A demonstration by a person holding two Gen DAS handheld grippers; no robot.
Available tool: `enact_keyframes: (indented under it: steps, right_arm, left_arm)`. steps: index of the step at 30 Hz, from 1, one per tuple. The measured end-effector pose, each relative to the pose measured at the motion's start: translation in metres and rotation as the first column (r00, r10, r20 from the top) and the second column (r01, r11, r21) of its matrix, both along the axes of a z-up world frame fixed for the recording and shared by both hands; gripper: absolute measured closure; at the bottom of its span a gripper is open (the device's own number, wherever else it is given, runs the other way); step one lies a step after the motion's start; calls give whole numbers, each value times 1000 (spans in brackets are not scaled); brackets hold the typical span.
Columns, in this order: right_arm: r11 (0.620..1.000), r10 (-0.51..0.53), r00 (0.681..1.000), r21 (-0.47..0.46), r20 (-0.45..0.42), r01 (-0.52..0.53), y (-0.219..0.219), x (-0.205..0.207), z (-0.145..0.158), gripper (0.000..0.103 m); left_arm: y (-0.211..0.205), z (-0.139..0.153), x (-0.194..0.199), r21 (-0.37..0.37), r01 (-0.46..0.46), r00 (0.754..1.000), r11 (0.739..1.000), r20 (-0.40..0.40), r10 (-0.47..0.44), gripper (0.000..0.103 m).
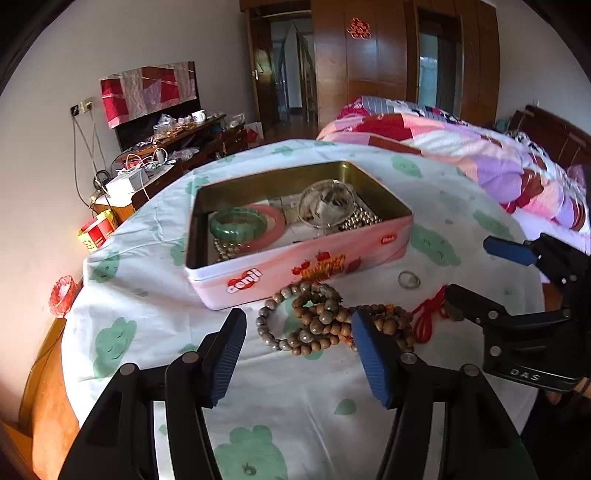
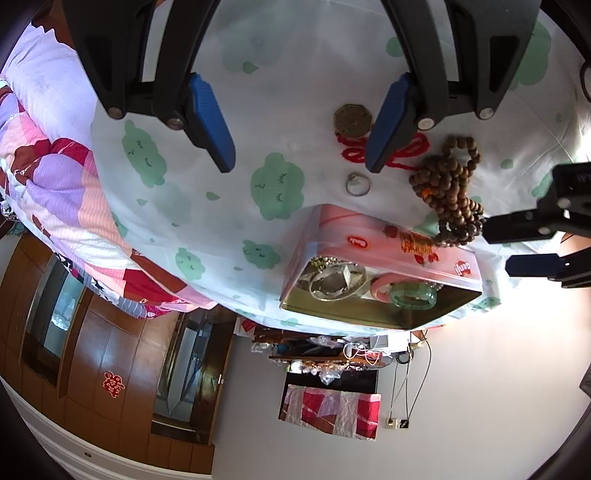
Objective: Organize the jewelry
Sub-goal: 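Grasp the dark bead bracelet with the left gripper while the right gripper approaches the red cord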
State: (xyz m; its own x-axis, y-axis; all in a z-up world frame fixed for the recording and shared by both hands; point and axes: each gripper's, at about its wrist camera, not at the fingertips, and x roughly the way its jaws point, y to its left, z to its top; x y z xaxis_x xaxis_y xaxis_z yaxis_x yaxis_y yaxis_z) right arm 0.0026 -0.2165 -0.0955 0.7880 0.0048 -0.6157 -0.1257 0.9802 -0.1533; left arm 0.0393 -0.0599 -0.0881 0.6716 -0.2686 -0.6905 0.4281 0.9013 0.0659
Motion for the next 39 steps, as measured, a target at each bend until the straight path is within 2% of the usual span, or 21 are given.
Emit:
enact_keyframes:
  steps: [1, 3, 4, 5, 15, 21, 28, 30, 34, 37, 38, 39]
  right_arm:
    - [1000, 3, 1000, -3, -2, -3, 1, 0, -1, 28]
    - [1000, 5, 1000, -8, -2, -5, 2, 0, -2, 28]
    - [1000, 7, 1000, -11, -2, -7, 3, 0, -2, 28]
    - [1000, 7, 1000, -13, -2, -7, 3, 0, -2, 28]
    - [1000, -3, 1000, 5, -4, 3, -1, 0, -3, 28]
    - [1000, 3, 1000, 7, 12, -3, -1, -2, 2, 28]
    - [999, 45, 999, 28, 1, -45, 4, -6, 4, 30]
    - [998, 67, 998, 22, -14, -66, 9, -6, 2, 36]
    - [995, 98, 994, 3, -47, -98, 18, -3, -6, 40]
    - [993, 118, 990, 16, -82, -118, 19, 0, -12, 59]
    - [991, 129, 988, 32, -89, -126, 18, 0, -14, 74]
    - [989, 140, 986, 50, -92, -136, 17, -1, -14, 81]
  left_arm:
    - [-2, -4, 3, 13, -4, 1000, 1000, -6, 4, 45]
    - [-3, -8, 8, 2, 12, 999, 1000, -32, -12, 61]
    - [-3, -9, 9, -19, 24, 999, 1000, -45, -25, 81]
    - [-1, -9, 10, -28, 22, 998, 999, -59, -24, 95]
    - [28, 22, -4, -124, -16, 1000, 992, -21, 13, 95]
    - [46, 35, -6, -113, -73, 997, 991, 30, 77, 95]
    - [59, 23, 3, -91, -132, 991, 987, 4, 133, 95]
    - [60, 21, 4, -87, -135, 991, 987, 1, 136, 95]
    - [60, 18, 4, -88, -133, 991, 987, -6, 133, 95]
    - [59, 17, 4, -86, -131, 991, 988, -10, 131, 95]
    - [59, 17, 4, -85, -131, 991, 988, -9, 131, 95]
    - [58, 17, 4, -86, -132, 991, 988, -9, 131, 95]
